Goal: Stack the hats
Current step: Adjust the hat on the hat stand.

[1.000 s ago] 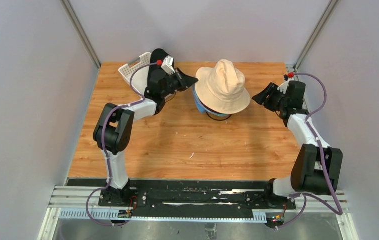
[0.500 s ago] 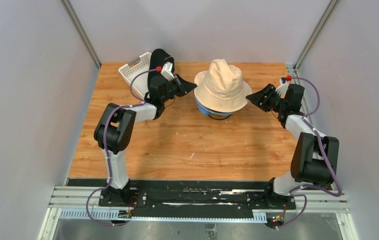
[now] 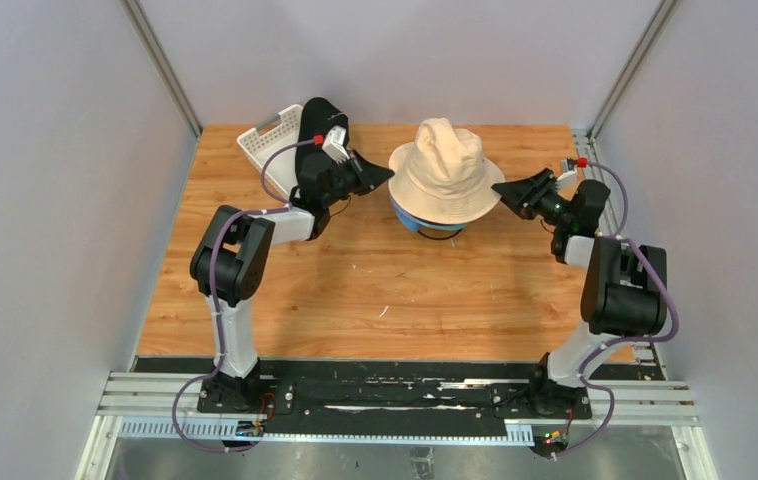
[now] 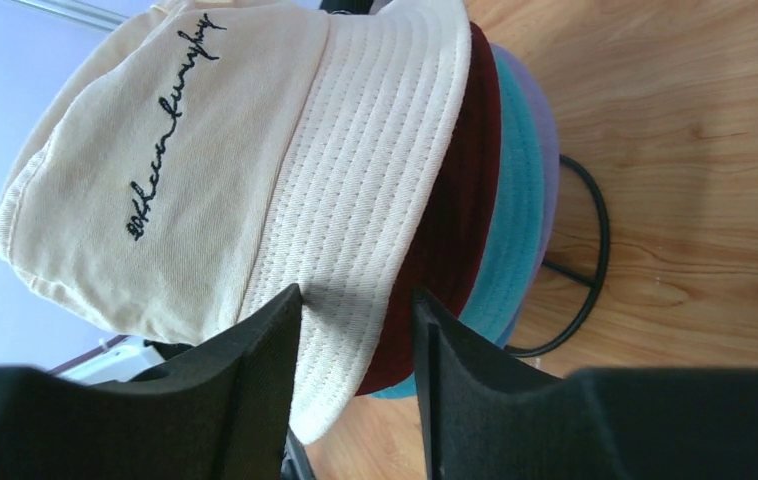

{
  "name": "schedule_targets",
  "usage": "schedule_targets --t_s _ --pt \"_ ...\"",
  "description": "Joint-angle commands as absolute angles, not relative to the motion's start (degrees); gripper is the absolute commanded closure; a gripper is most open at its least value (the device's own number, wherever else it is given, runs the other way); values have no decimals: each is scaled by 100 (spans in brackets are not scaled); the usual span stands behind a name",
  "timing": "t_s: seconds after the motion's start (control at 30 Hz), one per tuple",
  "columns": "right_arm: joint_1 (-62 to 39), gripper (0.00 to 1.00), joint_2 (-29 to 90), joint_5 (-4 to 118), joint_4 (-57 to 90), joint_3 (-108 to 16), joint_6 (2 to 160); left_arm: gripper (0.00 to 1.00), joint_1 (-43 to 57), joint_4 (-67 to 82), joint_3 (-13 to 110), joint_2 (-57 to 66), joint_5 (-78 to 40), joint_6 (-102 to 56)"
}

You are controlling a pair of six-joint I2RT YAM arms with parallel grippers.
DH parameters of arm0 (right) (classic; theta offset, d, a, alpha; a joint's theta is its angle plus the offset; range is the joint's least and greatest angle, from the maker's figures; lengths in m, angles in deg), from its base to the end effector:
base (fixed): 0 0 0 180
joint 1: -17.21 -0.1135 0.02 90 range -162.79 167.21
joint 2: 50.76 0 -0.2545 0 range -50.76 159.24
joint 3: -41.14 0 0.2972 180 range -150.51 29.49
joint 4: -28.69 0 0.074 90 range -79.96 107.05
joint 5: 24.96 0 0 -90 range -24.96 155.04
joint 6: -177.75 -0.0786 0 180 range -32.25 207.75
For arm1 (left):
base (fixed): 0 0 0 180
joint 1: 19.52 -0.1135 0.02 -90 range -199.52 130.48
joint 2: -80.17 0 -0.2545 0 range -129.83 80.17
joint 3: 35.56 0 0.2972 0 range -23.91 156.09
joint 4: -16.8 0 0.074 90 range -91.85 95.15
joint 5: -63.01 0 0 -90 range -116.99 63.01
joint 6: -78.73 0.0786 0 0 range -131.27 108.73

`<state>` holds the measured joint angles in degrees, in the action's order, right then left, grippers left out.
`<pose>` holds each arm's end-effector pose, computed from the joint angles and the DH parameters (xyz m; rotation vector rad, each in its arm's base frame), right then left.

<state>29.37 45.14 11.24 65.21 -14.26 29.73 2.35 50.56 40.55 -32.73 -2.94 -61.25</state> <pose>0.3968 -0.0206 0.1653 0.3051 1.7729 1.3507 0.4545 -0.2170 0.1622 -0.0820 1.7831 -1.2754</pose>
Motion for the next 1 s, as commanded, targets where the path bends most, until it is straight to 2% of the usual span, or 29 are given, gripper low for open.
schedule_targets --t_s 0.0,0.07,0.17,0.2,0.33,0.5,0.57,0.97 --pt "3039 60 4896 727 8436 -1290 1830 100 188 4857 3906 -3461 -223 -5984" --pt "3051 71 5066 681 8833 -1289 1585 100 191 4830 3900 -3460 -221 -5966" --pt "3053 94 5222 638 9211 -1282 1335 100 191 4815 3883 -3469 -227 -5954" --pt "3055 99 5240 638 9232 -1267 1320 100 192 4780 3879 -3462 -241 -5929" --pt "3049 100 5034 731 8500 -1113 1901 100 192 4628 3820 -3444 -310 -5821" --pt "2695 100 4143 1630 4794 -1393 4454 100 191 4501 3743 -3477 -402 -5765" --pt "2470 99 3939 2058 3889 -1573 5071 100 187 4391 3728 -3496 -456 -5729" --pt "2162 99 4387 3075 2771 -1804 5740 100 192 4234 3482 -3582 -655 -5609"
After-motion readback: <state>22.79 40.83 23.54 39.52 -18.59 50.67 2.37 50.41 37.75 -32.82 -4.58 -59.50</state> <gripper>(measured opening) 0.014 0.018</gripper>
